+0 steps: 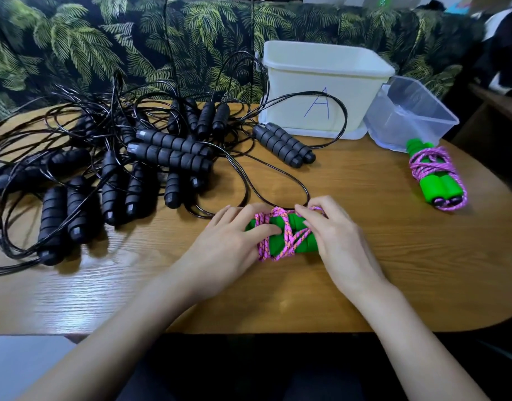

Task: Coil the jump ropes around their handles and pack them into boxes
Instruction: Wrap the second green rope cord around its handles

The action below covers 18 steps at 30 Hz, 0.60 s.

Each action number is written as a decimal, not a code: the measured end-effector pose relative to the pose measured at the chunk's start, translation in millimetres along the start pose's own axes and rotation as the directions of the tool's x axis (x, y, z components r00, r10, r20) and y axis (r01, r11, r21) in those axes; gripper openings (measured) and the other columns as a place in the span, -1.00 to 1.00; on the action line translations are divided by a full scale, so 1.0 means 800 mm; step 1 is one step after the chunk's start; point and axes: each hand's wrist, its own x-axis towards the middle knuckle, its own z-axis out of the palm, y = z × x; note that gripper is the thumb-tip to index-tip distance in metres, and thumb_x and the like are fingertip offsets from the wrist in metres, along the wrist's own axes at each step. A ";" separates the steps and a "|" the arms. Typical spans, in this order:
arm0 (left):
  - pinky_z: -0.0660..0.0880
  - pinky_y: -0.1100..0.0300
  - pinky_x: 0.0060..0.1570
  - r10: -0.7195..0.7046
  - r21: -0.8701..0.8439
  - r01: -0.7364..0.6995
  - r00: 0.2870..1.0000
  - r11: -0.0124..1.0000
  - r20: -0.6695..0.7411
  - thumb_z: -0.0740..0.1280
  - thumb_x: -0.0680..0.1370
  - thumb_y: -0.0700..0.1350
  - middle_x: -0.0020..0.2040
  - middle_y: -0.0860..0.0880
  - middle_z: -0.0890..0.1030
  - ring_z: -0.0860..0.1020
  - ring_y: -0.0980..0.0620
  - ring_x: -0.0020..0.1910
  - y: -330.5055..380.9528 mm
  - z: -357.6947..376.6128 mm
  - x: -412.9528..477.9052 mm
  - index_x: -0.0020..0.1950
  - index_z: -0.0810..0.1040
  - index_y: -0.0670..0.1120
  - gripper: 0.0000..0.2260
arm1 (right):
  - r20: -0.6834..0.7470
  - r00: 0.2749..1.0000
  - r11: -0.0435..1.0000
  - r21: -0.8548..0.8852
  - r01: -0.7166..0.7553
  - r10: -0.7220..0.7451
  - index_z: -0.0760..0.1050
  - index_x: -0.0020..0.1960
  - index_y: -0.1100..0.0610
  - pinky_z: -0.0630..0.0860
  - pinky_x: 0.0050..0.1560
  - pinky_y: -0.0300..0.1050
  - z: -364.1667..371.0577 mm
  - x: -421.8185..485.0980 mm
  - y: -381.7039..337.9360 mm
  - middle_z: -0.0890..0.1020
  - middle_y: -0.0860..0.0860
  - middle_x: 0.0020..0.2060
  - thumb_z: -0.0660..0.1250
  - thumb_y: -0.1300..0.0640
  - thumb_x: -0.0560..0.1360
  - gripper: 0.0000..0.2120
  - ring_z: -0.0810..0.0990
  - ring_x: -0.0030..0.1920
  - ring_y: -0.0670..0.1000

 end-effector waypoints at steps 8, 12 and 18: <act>0.41 -0.07 0.21 0.057 0.182 -0.043 0.996 0.982 -0.068 0.07 0.56 0.00 0.38 -0.07 0.37 0.42 -0.10 0.15 -0.003 0.009 -0.002 0.47 0.32 0.17 -0.54 | -0.193 0.978 0.959 0.282 -0.024 0.081 0.66 0.03 0.15 0.43 -0.02 -0.39 -0.008 -0.001 0.003 0.63 -0.09 -0.13 0.47 0.34 0.44 -0.80 0.56 -0.10 -0.13; 0.41 -0.07 0.23 0.093 0.185 -0.072 0.990 0.980 -0.106 0.32 0.53 -0.07 0.37 -0.08 0.38 0.42 -0.10 0.13 -0.006 0.015 -0.001 0.49 0.32 0.13 -0.47 | -0.093 0.980 0.924 0.358 -0.130 0.174 0.52 -0.01 -0.03 0.40 -0.07 -0.47 -0.016 0.006 0.001 0.63 -0.02 -0.11 0.50 0.29 0.44 -0.71 0.59 -0.08 -0.19; 0.39 -0.09 0.29 0.079 0.151 -0.061 0.990 0.987 -0.117 0.37 0.56 -0.09 0.38 -0.09 0.35 0.39 -0.10 0.17 -0.006 0.016 0.000 0.52 0.33 0.09 -0.46 | -0.156 0.988 0.994 0.109 0.022 -0.005 0.63 -0.09 0.18 0.33 -0.11 -0.37 -0.004 0.011 -0.009 0.66 0.00 -0.18 0.48 0.40 0.40 -0.82 0.46 -0.14 -0.08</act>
